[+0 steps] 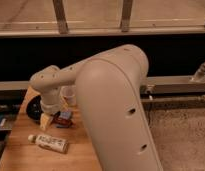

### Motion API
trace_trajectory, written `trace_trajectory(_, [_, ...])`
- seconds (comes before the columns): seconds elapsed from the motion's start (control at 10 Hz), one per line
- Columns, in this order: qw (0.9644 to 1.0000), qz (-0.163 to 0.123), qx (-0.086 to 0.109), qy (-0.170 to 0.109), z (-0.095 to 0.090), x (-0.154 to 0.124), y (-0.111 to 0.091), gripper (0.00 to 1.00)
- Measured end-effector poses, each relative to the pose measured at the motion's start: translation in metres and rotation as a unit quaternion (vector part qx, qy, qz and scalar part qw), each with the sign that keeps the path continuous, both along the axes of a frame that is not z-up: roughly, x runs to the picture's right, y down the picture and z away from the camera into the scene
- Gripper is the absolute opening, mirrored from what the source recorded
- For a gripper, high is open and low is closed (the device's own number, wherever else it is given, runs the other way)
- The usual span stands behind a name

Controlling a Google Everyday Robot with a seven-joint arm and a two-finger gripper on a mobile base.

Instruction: Place the bottle in the ceramic bowl

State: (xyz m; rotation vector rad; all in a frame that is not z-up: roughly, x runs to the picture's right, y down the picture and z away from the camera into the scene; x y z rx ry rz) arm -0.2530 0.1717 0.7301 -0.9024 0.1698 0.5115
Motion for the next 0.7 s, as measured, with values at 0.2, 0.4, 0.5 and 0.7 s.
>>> trace_trajectory(0.2, [0.9998, -0.018, -0.002, -0.005, -0.002, -0.011, 0.009, 0.8])
trace_trajectory(0.4, [0.9992, -0.037, -0.007, -0.011, -0.005, -0.025, 0.022, 0.8])
trace_trajectory(0.5, [0.9989, -0.045, -0.011, -0.012, -0.005, -0.029, 0.03, 0.8])
trace_trajectory(0.7, [0.9981, -0.057, -0.023, -0.005, 0.002, -0.031, 0.046, 0.8])
